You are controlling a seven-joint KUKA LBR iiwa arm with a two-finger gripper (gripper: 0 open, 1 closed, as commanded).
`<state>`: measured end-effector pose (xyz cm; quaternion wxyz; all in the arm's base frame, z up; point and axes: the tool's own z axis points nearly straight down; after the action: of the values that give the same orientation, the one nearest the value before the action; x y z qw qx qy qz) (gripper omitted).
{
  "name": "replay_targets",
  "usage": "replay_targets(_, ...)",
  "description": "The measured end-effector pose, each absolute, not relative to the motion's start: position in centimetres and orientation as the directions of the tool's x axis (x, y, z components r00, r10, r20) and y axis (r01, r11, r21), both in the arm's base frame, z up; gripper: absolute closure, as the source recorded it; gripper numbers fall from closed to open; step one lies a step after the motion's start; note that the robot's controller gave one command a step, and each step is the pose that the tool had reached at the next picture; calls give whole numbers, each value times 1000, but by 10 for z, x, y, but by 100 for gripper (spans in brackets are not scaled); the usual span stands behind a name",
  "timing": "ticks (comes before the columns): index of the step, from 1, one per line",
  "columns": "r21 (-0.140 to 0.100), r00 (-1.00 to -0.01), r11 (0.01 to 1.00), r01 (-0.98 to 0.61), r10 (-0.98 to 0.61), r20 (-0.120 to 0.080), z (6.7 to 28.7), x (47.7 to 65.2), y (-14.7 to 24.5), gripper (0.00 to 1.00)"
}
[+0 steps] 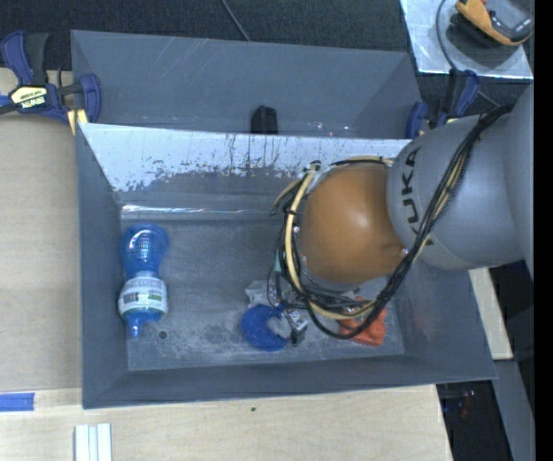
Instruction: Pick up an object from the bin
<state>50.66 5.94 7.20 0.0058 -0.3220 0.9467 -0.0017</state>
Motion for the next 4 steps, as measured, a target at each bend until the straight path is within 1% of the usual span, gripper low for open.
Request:
replay_targets(2, -7, -793, 793, -609, -609, -11, 73, 507, 59, 100)
replay_targets(3, -2, -794, 794, -608, -608, -4, 113, 504, 59, 100)
replay_targets(4, -5, -795, 795, -607, -607, -10, 135, 506, 60, 100)
